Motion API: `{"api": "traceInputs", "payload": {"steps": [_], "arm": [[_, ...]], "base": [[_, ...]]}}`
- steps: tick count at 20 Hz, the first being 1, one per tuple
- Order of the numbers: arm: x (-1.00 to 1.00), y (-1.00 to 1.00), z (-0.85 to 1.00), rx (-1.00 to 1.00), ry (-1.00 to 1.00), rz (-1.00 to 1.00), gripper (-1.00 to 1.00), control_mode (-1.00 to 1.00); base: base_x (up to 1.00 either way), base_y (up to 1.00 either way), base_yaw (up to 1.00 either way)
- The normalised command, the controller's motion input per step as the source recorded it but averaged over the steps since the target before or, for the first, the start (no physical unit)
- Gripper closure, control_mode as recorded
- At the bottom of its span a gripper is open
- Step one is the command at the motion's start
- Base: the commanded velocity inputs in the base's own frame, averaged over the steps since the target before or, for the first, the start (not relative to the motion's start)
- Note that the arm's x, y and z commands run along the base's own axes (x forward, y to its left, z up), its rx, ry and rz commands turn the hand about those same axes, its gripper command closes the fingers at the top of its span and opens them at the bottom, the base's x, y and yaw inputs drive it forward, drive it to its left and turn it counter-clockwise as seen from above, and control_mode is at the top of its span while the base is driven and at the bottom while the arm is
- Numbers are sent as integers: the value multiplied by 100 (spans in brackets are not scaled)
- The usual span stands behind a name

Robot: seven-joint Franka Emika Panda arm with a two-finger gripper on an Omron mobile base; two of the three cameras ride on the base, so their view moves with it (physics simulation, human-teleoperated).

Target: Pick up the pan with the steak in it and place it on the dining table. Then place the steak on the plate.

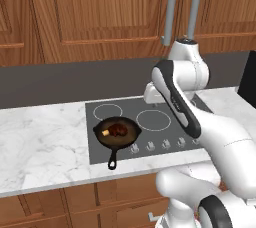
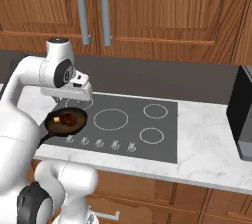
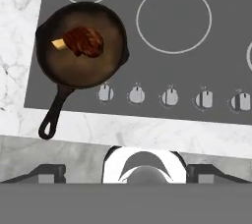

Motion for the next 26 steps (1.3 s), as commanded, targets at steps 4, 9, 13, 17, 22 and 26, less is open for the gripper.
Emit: {"api": "traceInputs", "payload": {"steps": [4,9,13,17,22,26], "arm": [[-63,46,-33,0,0,0,-100,-100],[-39,55,-35,0,1,0,-100,-100],[0,59,-41,0,9,0,-100,-100],[3,55,-45,0,12,-1,-100,-100],[7,51,-49,0,12,-2,-100,-100],[18,48,-44,-1,9,-3,-100,-100]], "base": [[0,0,0],[0,0,0],[0,0,0],[0,0,0],[0,0,0],[0,0,0]]}}
